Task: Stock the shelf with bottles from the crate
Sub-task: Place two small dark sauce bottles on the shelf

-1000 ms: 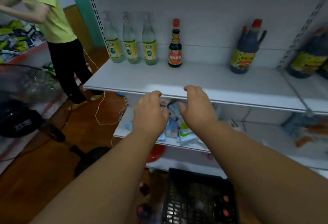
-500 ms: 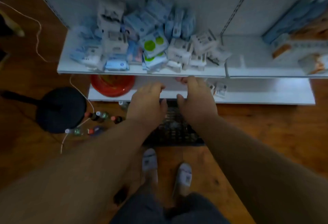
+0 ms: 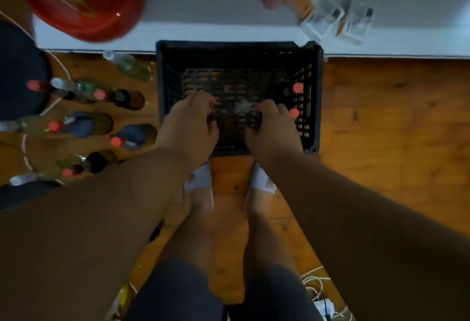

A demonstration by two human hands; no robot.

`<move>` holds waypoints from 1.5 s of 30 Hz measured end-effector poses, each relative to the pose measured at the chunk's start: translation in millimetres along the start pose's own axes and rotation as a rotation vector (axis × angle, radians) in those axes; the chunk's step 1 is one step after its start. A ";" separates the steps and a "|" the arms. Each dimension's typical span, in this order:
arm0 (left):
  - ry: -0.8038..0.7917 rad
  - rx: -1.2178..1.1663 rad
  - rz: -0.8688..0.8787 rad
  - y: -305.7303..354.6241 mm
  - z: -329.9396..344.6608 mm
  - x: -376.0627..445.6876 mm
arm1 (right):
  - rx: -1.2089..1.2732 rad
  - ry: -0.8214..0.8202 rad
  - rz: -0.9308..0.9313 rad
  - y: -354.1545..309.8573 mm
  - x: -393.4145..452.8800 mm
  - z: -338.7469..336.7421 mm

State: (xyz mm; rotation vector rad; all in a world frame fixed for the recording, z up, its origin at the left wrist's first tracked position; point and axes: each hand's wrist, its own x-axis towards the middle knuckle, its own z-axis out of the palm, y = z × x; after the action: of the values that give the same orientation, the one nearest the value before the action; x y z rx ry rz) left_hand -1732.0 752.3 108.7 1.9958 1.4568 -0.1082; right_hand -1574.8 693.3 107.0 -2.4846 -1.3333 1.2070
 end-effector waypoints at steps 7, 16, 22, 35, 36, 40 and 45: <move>-0.100 0.012 0.049 8.1 101.6 58.0 | -0.102 0.032 0.136 90.7 62.9 40.2; -0.211 -0.093 0.036 32.0 177.6 105.5 | -0.322 -0.113 0.222 151.1 143.9 57.7; -0.577 -1.095 -0.977 38.6 196.1 119.7 | -0.306 -0.002 0.032 139.4 139.4 62.1; -0.427 -1.184 -1.164 22.7 178.0 148.3 | 0.360 0.111 0.237 132.4 135.4 60.7; -0.422 -1.150 -1.153 18.5 174.9 149.8 | 0.486 0.159 0.372 133.0 143.7 60.7; -0.487 -1.013 -1.107 10.0 172.1 155.6 | 0.866 0.175 0.568 126.8 171.7 59.6; -0.508 -0.939 -1.072 4.6 178.0 155.7 | 0.759 0.280 0.527 133.6 194.5 65.4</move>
State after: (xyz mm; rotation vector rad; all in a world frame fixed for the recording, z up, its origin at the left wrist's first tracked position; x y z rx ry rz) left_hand -1615.5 782.2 -95.0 0.3034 1.6162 -0.2892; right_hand -1467.6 734.5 -109.2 -2.3144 -0.0828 1.0887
